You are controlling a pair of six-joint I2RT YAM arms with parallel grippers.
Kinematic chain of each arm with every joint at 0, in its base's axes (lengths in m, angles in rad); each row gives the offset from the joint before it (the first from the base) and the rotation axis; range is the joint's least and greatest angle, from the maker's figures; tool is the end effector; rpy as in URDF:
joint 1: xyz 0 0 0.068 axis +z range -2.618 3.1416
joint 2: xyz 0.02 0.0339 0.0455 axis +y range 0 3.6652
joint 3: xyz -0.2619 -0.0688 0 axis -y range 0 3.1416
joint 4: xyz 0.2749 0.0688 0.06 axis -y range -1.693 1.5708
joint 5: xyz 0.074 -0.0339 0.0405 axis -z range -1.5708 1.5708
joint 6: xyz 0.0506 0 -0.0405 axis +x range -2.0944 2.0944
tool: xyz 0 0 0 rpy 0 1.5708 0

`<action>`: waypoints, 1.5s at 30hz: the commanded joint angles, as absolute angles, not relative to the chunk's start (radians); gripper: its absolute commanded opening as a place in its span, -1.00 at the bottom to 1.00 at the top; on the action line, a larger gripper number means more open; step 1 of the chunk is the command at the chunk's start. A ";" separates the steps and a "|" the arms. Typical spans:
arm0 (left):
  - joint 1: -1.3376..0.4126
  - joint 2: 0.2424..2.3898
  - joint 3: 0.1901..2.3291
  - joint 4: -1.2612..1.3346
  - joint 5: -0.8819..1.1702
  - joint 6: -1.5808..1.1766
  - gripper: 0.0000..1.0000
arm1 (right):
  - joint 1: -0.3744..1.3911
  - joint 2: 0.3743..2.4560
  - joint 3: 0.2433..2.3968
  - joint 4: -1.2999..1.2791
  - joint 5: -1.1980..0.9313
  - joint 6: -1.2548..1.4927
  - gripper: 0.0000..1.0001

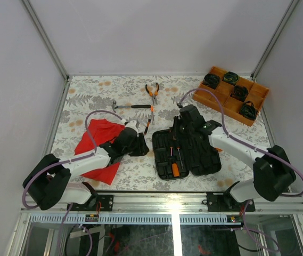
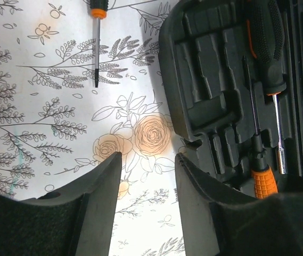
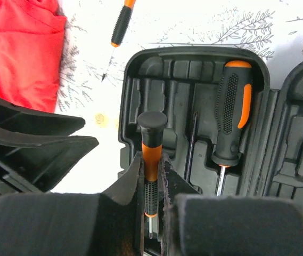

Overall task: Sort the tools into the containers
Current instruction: Place the screwdriver in the storage box.

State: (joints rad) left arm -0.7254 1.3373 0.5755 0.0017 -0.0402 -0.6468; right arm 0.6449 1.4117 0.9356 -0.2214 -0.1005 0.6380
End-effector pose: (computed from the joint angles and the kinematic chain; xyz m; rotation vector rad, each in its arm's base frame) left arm 0.2183 -0.1909 0.1361 0.0742 2.4177 -0.6199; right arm 0.2732 0.2118 0.2196 -0.0643 2.3889 0.7634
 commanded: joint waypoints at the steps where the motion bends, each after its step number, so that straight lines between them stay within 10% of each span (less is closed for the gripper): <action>1: -0.709 1.308 0.526 0.120 0.014 -0.590 -0.12 | 0.647 1.472 1.008 -0.263 -0.145 0.583 -0.94; 26: -0.701 1.365 0.471 0.317 0.118 -0.499 -0.10 | 0.720 1.808 1.266 -0.354 -0.109 0.641 -0.87; 45: -0.699 1.357 0.466 0.321 0.122 -0.498 -0.11 | 0.722 1.825 1.267 -0.320 -0.115 0.655 -0.36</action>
State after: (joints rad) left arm -0.7063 1.3636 0.4469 0.2504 0.1165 -0.5182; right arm 0.7120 1.8374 1.2278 -0.3527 -0.1165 0.6441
